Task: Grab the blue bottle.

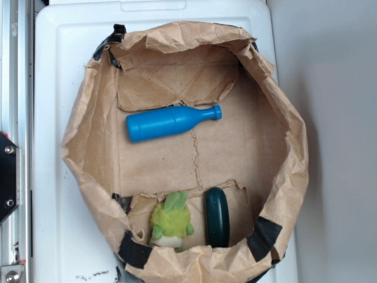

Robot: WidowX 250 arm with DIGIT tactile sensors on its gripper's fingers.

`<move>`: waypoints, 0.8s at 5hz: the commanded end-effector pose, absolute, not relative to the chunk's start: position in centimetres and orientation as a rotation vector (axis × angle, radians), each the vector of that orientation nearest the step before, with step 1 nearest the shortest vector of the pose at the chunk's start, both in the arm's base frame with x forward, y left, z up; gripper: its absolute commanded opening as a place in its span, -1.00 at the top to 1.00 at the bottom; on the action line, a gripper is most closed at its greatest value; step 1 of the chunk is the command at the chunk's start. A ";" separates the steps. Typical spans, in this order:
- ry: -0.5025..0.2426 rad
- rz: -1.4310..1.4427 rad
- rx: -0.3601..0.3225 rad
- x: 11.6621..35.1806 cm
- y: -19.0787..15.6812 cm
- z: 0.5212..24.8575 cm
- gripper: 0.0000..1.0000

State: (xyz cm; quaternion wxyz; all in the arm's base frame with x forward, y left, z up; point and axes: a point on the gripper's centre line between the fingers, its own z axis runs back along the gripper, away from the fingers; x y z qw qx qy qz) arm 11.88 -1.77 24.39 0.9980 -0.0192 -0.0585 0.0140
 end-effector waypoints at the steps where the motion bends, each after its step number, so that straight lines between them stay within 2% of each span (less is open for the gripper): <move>1: -0.117 0.028 -0.038 11.9 -1.8 24.4 -1.00; 2: -0.139 -0.007 -0.002 16.9 -1.3 21.9 -1.00; 3: -0.158 -0.035 0.001 20.0 -0.6 20.3 -1.00; 4: -0.158 -0.035 0.001 20.0 -0.6 20.3 -1.00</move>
